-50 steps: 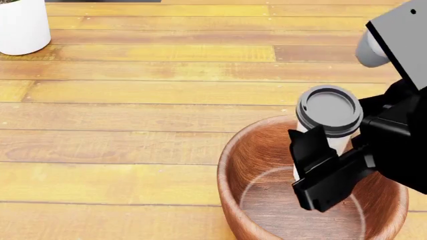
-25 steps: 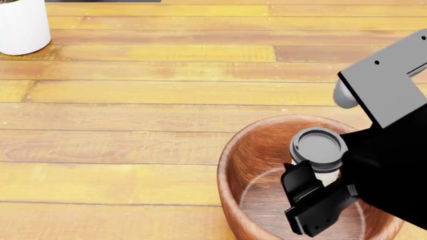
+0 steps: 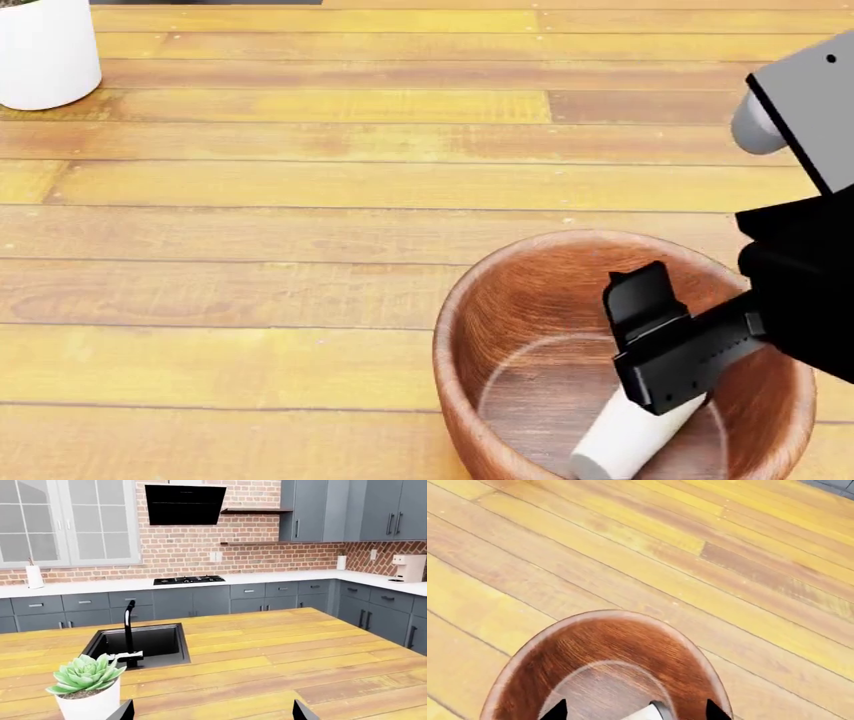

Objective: Place the cup inside the bowl on the dining table and move the bowl to any counter.

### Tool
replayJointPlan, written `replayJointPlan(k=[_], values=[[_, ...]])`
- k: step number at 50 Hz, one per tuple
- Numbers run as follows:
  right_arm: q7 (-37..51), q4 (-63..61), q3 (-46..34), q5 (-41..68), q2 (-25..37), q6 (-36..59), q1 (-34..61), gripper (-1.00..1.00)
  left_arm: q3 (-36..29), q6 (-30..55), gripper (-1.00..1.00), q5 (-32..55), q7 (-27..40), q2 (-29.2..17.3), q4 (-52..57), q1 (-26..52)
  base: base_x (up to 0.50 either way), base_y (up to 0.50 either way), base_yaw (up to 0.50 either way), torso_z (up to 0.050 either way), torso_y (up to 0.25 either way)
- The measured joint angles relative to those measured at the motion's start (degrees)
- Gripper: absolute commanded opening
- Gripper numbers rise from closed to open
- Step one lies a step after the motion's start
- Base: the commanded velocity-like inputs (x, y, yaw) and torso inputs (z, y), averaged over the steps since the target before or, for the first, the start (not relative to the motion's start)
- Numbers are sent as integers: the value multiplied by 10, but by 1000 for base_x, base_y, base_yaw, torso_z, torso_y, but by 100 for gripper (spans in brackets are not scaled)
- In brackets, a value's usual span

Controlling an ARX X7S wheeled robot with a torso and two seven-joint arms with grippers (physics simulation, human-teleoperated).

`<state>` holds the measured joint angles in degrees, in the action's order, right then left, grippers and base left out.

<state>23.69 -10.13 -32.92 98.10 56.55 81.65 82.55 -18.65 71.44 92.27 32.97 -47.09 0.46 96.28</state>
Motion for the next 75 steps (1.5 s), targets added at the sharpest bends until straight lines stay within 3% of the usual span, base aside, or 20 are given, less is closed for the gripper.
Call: replayJointPlan(k=[8, 21, 32, 47, 75], values=[[-12, 31, -8, -15, 25, 18, 23, 100, 0, -4, 100, 3, 1, -2, 3, -6, 0, 0, 0, 0, 0], [25, 97, -77, 77, 80, 52, 62, 100, 7, -16, 100, 16, 7, -6, 16, -28, 0, 0, 0, 0, 0], [94, 111, -107, 146, 113, -50, 24, 100, 13, -22, 100, 43, 26, -8, 26, -39, 0, 0, 0, 0, 0], [210, 149, -142, 202, 106, -119, 6, 100, 15, -30, 100, 60, 37, -5, 38, -47, 0, 0, 0, 0, 0], [183, 218, -172, 165, 47, -146, -22, 100, 12, -39, 100, 75, 49, -4, 49, -58, 0, 0, 0, 0, 0]])
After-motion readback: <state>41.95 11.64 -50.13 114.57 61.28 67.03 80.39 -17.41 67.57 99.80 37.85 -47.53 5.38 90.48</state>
